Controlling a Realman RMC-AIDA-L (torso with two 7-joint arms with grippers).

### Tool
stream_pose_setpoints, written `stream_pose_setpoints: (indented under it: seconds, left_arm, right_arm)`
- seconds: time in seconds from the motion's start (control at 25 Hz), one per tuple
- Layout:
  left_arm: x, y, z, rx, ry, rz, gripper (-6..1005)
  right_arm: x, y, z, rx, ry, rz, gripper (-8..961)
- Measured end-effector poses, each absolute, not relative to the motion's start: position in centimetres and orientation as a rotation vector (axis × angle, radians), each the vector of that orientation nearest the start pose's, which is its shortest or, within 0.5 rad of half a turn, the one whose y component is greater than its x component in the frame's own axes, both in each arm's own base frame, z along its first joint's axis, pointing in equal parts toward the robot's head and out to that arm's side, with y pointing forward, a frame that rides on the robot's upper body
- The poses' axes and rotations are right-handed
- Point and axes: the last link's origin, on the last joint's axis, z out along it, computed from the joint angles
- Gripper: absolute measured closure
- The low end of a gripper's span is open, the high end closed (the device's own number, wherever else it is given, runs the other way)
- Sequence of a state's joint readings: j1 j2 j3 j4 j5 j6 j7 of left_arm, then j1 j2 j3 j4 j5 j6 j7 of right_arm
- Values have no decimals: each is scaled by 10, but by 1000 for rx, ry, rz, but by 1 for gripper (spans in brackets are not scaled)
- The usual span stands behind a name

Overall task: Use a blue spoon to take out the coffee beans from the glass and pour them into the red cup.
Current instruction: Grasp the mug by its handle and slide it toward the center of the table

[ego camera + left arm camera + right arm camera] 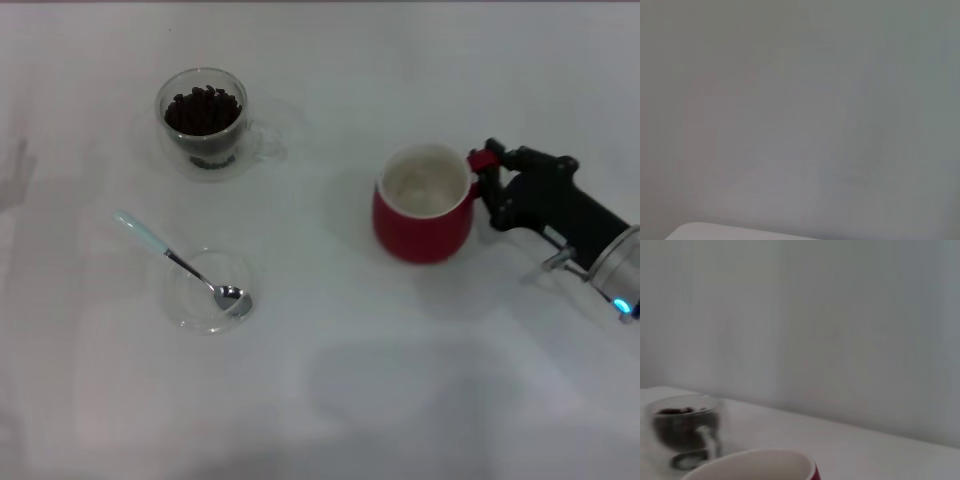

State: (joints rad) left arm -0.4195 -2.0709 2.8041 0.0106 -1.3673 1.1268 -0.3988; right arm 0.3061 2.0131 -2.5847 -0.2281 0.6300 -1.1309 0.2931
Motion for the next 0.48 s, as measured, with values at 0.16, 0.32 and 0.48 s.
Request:
stream_pose_setpoints:
  seconds: [0.16, 0.32, 0.48]
  left_arm:
    - [-376, 311, 0, -1531, -781, -666, 140]
    - [-375, 311, 0, -1532, -781, -667, 141]
    - [-375, 311, 0, -1532, -781, -667, 141]
  right_arm:
    - [335, 267, -73, -2104, 584, 624, 777]
    - [332, 267, -80, -2152, 569, 604, 782]
    - [331, 267, -81, -2164, 566, 601, 787]
